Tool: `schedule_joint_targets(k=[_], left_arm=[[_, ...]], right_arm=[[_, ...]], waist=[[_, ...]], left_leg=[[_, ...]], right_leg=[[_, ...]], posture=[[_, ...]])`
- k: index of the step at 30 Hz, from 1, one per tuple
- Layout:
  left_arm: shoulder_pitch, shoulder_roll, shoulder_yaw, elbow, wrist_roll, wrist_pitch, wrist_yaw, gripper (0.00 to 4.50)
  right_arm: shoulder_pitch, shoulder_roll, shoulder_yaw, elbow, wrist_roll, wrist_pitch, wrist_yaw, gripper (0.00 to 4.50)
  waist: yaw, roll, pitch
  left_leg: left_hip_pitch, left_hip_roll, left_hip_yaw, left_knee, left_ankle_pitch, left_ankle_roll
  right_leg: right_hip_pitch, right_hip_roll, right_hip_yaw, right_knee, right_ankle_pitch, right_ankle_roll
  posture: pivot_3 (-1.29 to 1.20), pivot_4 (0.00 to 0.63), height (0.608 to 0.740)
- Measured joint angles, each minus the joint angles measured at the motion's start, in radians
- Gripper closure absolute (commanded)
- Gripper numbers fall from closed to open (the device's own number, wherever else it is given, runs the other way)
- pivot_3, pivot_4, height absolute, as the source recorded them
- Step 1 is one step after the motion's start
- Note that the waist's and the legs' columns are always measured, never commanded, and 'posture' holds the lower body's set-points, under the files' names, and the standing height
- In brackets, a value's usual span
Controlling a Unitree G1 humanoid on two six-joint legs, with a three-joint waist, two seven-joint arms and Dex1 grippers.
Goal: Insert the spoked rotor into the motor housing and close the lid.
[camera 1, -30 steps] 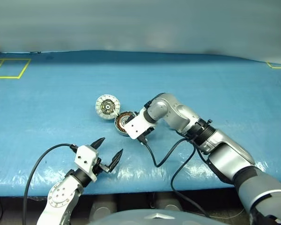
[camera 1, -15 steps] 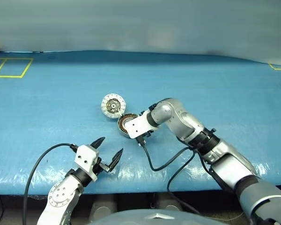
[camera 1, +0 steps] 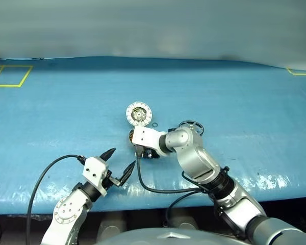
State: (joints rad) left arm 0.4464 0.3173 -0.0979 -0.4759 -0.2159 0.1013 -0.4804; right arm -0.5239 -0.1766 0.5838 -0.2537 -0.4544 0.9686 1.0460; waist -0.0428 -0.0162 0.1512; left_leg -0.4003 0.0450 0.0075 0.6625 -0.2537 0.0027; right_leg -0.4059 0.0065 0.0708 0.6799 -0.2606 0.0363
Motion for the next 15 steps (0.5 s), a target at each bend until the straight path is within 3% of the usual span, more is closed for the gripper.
schedule_joint_targets(k=[8, 9, 11, 14, 15], left_arm=[[0.001, 0.001, 0.000, 0.000, 0.000, 0.001, 0.000, 0.00], [0.001, 0.001, 0.000, 0.000, 0.000, 0.001, -0.001, 0.00], [0.000, 0.002, 0.000, 0.000, 0.000, 0.001, -0.001, 0.00], [0.000, 0.005, 0.003, 0.000, -0.001, 0.002, -0.003, 0.00], [0.002, 0.006, 0.003, 0.000, -0.001, 0.002, -0.004, 0.00]], right_arm=[[-0.007, 0.063, -0.022, -0.020, 0.084, 0.176, -0.118, 2.33], [-0.008, 0.063, -0.022, -0.025, 0.094, 0.184, -0.130, 1.62], [-0.008, 0.068, -0.019, -0.027, 0.129, 0.201, -0.154, 1.13], [-0.012, 0.075, -0.013, -0.028, 0.165, 0.220, -0.190, 0.04], [-0.017, 0.075, -0.015, -0.029, 0.172, 0.229, -0.207, 0.01]], waist=[[-0.008, -0.001, 0.000], [-0.009, -0.001, 0.000], [-0.011, -0.001, 0.000], [-0.010, 0.000, 0.000], [-0.008, 0.000, 0.000]], left_leg=[[0.003, 0.000, 0.000, 0.000, 0.000, 0.000], [0.003, 0.000, 0.000, -0.001, 0.000, 0.000], [0.001, 0.000, 0.000, -0.002, 0.000, 0.000], [-0.002, 0.000, -0.001, -0.002, 0.000, 0.000], [-0.002, 0.000, -0.001, -0.002, 0.000, 0.000]], right_leg=[[-0.001, 0.000, 0.000, 0.000, -0.003, -0.005], [-0.001, 0.000, 0.000, 0.000, -0.003, -0.005], [0.000, 0.000, 0.001, 0.000, -0.002, -0.004], [-0.002, 0.000, 0.000, 0.000, 0.000, -0.001], [-0.003, 0.000, 0.000, 0.000, 0.000, 0.000]], posture=[[0.00, 0.150, 0.740], [0.00, 0.150, 0.740], [0.00, 0.150, 0.740], [0.00, 0.150, 0.740], [0.00, 0.150, 0.740]])
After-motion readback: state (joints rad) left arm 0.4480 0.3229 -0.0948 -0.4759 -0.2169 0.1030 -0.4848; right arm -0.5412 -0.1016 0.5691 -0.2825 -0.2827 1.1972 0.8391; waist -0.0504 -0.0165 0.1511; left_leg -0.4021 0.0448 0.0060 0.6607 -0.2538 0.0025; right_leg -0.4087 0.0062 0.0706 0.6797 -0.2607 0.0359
